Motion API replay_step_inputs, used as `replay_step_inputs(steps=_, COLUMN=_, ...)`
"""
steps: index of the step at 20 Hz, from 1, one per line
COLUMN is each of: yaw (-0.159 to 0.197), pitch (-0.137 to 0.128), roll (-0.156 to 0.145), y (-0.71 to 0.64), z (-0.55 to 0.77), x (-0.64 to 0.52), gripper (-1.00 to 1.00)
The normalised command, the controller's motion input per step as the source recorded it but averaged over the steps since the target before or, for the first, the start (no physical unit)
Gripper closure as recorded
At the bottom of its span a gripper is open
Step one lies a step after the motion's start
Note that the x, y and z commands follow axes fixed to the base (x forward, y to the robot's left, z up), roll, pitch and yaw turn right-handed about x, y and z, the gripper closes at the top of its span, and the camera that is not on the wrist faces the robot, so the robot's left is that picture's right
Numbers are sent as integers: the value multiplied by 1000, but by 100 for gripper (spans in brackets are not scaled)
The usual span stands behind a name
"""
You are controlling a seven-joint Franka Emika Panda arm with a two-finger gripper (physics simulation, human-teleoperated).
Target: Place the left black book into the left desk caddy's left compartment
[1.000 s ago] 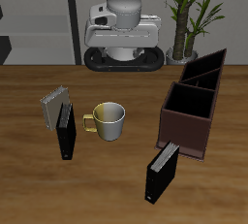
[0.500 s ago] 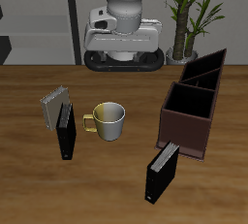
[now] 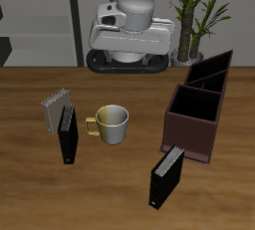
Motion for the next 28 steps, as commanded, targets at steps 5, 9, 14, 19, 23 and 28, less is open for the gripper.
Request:
replay_step_inputs(steps=5, yaw=-46, pitch=-4, roll=-45, y=127, z=58, x=475, gripper=-100)
replay_step_inputs(steps=9, yaw=-38, pitch=24, roll=-9, y=151, z=-35, x=286, gripper=-100)
replay_step_inputs(steps=14, yaw=-23, pitch=-8, roll=14, y=376, z=31, x=409, gripper=-100)
replay_step_inputs(steps=19, yaw=-29, pitch=-9, roll=11, y=312, z=-34, x=423, gripper=-100)
replay_step_inputs(steps=23, yaw=1, pitch=3, roll=-3, y=254, z=-88, x=321, gripper=-100)
replay_step_inputs(steps=28, yaw=6, pitch=-54, roll=-4, y=63, z=-47, x=181, gripper=-100)
